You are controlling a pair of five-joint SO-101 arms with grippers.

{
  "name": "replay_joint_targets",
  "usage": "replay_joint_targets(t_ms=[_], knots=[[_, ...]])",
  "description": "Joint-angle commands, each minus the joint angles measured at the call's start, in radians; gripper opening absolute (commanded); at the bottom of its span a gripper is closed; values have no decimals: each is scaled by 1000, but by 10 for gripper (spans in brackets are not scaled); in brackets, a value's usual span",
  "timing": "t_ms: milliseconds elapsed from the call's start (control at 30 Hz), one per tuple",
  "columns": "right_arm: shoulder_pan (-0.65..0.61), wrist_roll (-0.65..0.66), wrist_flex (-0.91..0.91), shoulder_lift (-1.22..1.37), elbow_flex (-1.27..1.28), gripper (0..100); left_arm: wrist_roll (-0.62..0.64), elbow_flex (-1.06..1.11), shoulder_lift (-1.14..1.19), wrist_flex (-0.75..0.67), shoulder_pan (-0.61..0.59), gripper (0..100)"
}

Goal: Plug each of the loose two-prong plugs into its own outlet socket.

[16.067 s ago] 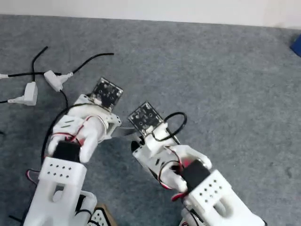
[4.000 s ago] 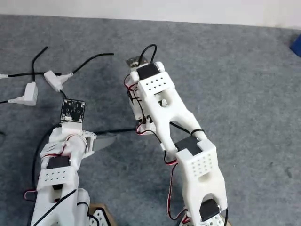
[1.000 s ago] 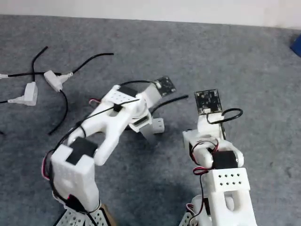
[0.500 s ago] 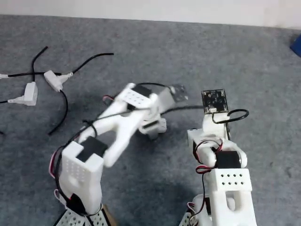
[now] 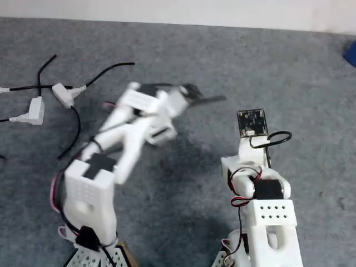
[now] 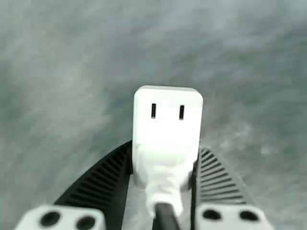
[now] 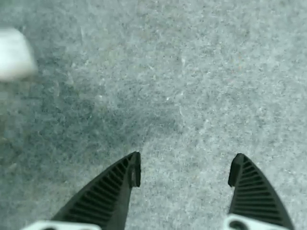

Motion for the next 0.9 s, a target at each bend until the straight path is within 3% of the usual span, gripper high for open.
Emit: replay_joint_targets(t_ms=[0,433,767,867], knots=[[12,-6,-16,-16,-8,289,-11,-101,-16,17,-147,5],[10,-6,-65,-18,45,289,-15,-421,-5,9,-582,5],[10,-6,-67,-13,45,289,-17,-420,42,-69,-740,5],[10,-9,-67,-13,45,289,-71,-437,88,-69,-766,75]])
